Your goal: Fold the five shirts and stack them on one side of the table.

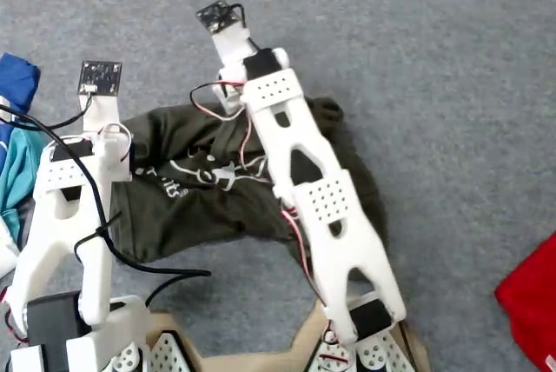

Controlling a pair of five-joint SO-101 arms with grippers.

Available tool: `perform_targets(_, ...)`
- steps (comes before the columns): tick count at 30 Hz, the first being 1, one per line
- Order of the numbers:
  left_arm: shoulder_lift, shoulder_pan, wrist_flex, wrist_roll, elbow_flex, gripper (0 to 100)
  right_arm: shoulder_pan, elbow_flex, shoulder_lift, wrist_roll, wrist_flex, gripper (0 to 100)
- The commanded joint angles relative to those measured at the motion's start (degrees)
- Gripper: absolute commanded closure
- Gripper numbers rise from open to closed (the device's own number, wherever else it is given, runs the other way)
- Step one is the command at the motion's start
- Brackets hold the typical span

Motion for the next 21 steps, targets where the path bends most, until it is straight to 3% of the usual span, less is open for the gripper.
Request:
perform_targets(1, -0.8, 0.1, 0.4, 0.4, -2.8, 98, -0.1, -3.4, 0.8, -0.4, 0.6, 77.9)
perform_targets(8, -0.8, 0.6, 0.1, 0.4, -2.8, 98, 1.4, -3.4, 1.5, 1.7, -0.9, 99.1)
perform_targets(14, -0.8, 0.6, 0.4, 0.4, -2.8, 98, 1.8, -6.5, 1.4, 3.3, -0.4, 99.3)
perform_targets(21, -0.9, 0.4, 0.4, 0.4, -2.8, 98, 3.7, -24.6, 1.4, 3.3, 9.0, 99.3)
